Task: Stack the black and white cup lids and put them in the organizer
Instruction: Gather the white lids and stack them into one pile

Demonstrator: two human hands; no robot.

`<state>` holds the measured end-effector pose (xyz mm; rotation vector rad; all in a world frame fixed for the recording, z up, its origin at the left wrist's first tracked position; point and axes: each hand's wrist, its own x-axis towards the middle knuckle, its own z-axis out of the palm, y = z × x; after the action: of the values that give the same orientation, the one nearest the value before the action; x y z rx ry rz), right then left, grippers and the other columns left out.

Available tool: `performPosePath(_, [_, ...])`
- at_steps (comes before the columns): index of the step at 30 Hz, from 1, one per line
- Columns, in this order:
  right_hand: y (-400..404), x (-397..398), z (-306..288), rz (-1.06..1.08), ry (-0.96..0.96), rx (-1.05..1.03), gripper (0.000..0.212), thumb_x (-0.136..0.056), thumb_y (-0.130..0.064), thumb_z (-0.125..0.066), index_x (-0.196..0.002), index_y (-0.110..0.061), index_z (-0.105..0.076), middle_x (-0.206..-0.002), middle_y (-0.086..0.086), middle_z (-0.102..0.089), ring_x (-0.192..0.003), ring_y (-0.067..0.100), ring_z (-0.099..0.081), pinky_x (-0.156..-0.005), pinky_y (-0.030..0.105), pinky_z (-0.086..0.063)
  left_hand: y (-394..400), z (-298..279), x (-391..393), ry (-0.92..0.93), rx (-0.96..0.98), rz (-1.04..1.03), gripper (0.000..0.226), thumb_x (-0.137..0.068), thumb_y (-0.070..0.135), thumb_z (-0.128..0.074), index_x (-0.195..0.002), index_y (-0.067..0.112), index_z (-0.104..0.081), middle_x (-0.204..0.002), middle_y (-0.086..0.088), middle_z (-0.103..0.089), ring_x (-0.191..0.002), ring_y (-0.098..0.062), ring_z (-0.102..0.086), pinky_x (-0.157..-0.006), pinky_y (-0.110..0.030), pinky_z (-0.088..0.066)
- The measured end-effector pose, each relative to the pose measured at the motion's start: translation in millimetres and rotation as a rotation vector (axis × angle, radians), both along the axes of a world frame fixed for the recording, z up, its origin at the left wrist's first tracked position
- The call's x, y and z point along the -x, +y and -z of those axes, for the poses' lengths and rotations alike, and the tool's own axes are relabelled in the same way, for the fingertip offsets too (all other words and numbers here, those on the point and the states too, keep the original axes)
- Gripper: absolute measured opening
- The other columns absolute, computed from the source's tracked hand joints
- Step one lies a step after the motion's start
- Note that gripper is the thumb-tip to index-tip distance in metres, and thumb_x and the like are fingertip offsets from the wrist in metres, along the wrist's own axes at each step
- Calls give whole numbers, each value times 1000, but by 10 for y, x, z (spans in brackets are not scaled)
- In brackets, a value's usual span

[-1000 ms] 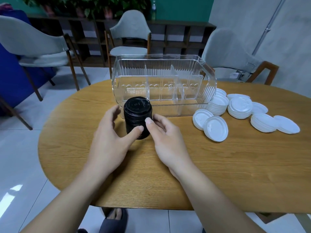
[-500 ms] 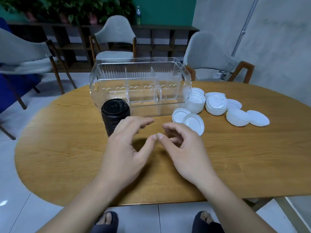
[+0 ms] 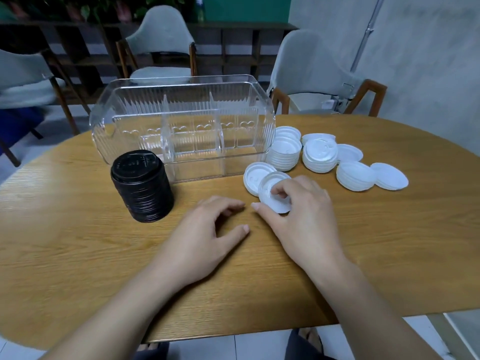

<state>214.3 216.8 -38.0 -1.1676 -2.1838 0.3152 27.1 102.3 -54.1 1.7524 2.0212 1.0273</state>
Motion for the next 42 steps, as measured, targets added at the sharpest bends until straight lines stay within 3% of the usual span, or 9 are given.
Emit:
performPosePath(3, [24,51,24,-3,-92,-50,34,-89,-61,-79,-98,-28,-76,-97,-11,-62,-99,18,-58,-93,43,-44,42,6,9,3,-1,-1,39,-100,48,-78,-137,37,-73,-124,27,-69,-117,3,-63,-107,-27,-51])
performPosePath(7, [27,36,38,14,-189,-151,10,-98,-32,-77,-92,-24,-80,-91,-7,-65,-93,22,-58,-89,44,-43,60,-1,1,-2,-8,-22,36,-100,47,-78,-134,37,-75,-120,27,-70,-115,3,-64,-104,-23,-50])
performPosePath(11, [17,-15,33,64,-173,-149,10,-95,-24,-81,-86,-25,-75,-87,-8,-64,-89,21,-58,-88,42,-42,24,7,-9,5,-5,-9,38,-99,49,-79,-134,37,-74,-121,28,-68,-118,0,-63,-105,-26,-50])
performPosePath(17, [-12,-117,-56,57,-27,-46,30,-86,-33,-92,-82,-30,-63,-84,-15,-58,-86,15,-54,-89,40,-41,-11,-27,-17,-44,-18,-43,36,-97,43,-83,-131,37,-76,-116,29,-71,-115,3,-65,-89,-10,-42])
performPosePath(20, [-72,-165,-155,24,133,-20,28,-85,-32,-93,-81,-28,-66,-83,-13,-62,-83,13,-58,-84,38,-48,-21,-48,-35,-119,-80,-57,51,-92,38,-90,-139,39,-71,-123,26,-74,-117,-2,-68,-86,-16,-49])
performPosePath(25, [-316,-34,-326,-253,673,579,12,-95,-16,-85,-90,-7,-79,-84,6,-79,-73,7,-66,-72,20,-51,-76,-162,-43,-318,-231,64,99,-82,27,-99,-166,34,-46,-160,15,-56,-145,-14,-60,-102,-32,-59])
performPosePath(30, [-423,109,-259,-367,860,1034,20,-102,-18,-74,-108,1,-75,-94,16,-80,-82,22,-69,-80,31,-57,-164,-194,18,-311,-264,93,94,-81,37,-99,-162,29,-51,-156,13,-61,-146,-21,-61,-119,-50,-52])
performPosePath(36, [-342,43,-186,-313,605,810,34,-93,-13,-86,-124,-23,-75,-99,4,-84,-87,17,-78,-84,28,-59,-231,-158,163,-177,-139,5,78,-74,48,-102,-140,38,-61,-136,24,-70,-133,-4,-65,-110,-29,-52])
performPosePath(42, [-372,20,-115,-186,142,350,19,-89,-48,-87,-103,-39,-80,-92,-22,-70,-86,8,-68,-77,16,-50,-207,-18,250,34,-41,39,83,-73,67,-94,-145,43,-60,-138,32,-54,-138,-1,-46,-114,-18,-39])
